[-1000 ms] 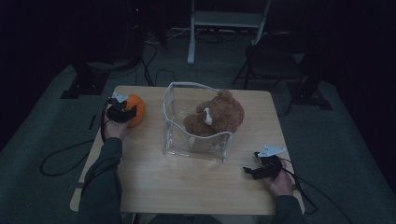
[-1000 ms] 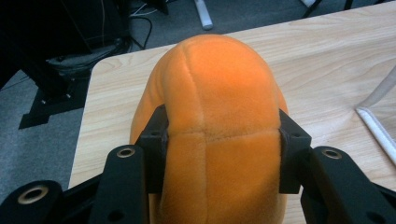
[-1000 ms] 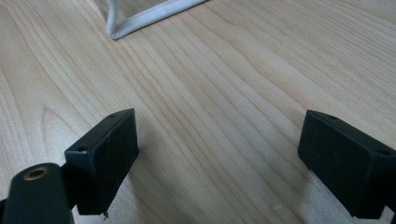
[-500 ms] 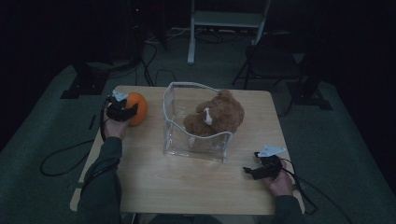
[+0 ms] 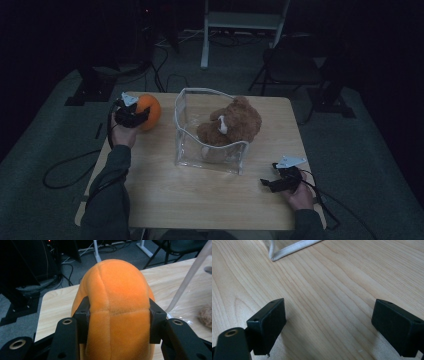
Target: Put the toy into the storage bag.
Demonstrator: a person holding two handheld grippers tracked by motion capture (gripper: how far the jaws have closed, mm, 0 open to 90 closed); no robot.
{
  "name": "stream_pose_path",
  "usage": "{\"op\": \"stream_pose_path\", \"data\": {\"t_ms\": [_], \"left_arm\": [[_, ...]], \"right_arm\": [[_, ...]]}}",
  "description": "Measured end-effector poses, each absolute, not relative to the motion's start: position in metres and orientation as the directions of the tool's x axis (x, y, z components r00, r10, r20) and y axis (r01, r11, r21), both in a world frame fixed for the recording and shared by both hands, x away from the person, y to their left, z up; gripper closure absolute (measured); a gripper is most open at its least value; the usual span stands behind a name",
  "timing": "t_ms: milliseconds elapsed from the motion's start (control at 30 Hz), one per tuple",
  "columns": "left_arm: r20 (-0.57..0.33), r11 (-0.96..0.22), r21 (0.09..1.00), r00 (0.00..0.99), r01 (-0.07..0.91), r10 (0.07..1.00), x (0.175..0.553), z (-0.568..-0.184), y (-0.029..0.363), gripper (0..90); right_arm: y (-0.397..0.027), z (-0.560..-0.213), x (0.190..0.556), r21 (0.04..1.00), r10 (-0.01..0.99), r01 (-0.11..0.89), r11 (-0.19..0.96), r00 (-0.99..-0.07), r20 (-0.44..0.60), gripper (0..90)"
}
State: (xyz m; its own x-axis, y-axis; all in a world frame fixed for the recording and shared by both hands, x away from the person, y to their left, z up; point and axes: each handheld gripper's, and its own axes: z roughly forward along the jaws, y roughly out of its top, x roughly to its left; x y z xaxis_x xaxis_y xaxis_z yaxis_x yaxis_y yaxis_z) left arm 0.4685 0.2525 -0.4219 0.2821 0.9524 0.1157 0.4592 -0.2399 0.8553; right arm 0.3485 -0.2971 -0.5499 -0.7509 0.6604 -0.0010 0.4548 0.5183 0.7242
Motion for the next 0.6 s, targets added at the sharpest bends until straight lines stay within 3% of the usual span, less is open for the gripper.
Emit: {"op": "stream_pose_path", "data": {"t_ms": [600], "left_arm": [[0.159,-0.285,0.885,0.337,0.368,0.928,0.457,-0.39,0.235,51.5]], "right_arm": [[-0.297,-0.55,0.348,0.724,0.661,0.455,0.518,-0.751,0.0,11.5]]}}
